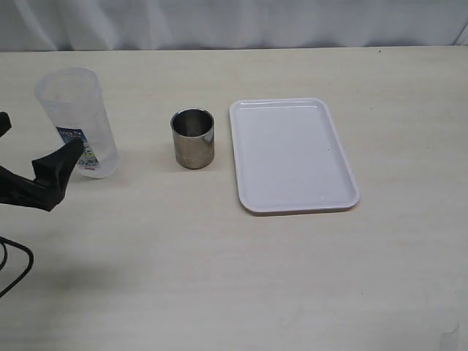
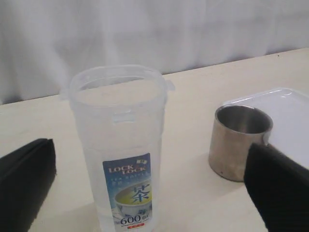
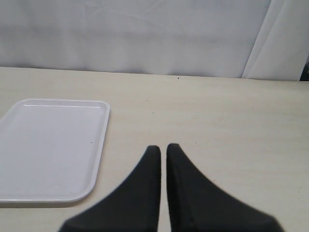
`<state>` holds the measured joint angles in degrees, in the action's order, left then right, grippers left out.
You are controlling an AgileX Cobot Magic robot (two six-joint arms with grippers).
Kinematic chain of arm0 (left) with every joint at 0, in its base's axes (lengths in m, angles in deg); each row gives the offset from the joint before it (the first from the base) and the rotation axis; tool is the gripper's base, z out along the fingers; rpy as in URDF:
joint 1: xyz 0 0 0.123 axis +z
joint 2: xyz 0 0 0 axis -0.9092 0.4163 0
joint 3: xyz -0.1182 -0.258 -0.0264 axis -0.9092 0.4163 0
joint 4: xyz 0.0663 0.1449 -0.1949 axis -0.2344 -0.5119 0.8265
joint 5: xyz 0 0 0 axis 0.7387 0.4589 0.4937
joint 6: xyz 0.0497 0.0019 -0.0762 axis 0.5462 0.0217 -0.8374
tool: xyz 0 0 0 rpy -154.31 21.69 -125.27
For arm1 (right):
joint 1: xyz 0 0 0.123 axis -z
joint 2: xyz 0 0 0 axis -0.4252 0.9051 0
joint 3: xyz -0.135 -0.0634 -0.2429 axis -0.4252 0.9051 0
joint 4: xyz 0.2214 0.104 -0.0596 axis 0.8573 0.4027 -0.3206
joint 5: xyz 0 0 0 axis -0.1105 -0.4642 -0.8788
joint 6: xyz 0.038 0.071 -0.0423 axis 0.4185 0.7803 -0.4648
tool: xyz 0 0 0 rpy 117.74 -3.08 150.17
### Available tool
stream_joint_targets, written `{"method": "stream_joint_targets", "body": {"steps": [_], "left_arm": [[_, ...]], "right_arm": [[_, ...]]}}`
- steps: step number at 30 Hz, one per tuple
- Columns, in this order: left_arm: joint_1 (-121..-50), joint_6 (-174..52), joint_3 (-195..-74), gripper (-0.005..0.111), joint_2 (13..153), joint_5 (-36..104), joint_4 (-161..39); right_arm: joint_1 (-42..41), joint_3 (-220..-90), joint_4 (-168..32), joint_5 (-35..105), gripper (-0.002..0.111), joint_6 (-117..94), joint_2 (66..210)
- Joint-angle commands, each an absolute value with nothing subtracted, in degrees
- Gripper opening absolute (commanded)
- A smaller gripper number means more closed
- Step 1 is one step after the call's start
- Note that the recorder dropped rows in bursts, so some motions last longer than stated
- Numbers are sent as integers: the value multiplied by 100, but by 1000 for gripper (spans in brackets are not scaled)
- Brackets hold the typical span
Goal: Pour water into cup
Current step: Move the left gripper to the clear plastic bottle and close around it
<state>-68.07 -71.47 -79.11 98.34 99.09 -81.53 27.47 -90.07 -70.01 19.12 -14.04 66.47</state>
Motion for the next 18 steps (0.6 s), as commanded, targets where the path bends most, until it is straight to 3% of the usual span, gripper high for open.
{"method": "stream_joint_targets", "body": {"steps": [1, 10, 18], "left_arm": [[-6803, -6966, -8118, 105, 10494, 10298, -8186], [-6803, -6919, -8727, 105, 11511, 10310, -8162], [-6803, -6919, -9196, 105, 12069, 10323, -8137]], "right_arm": [[2770, -8992, -7002, 1977, 4, -1425, 6622], [2770, -8992, -7002, 2037, 4, -1435, 6622], [2770, -8992, -7043, 2950, 4, -1435, 6622]]}}
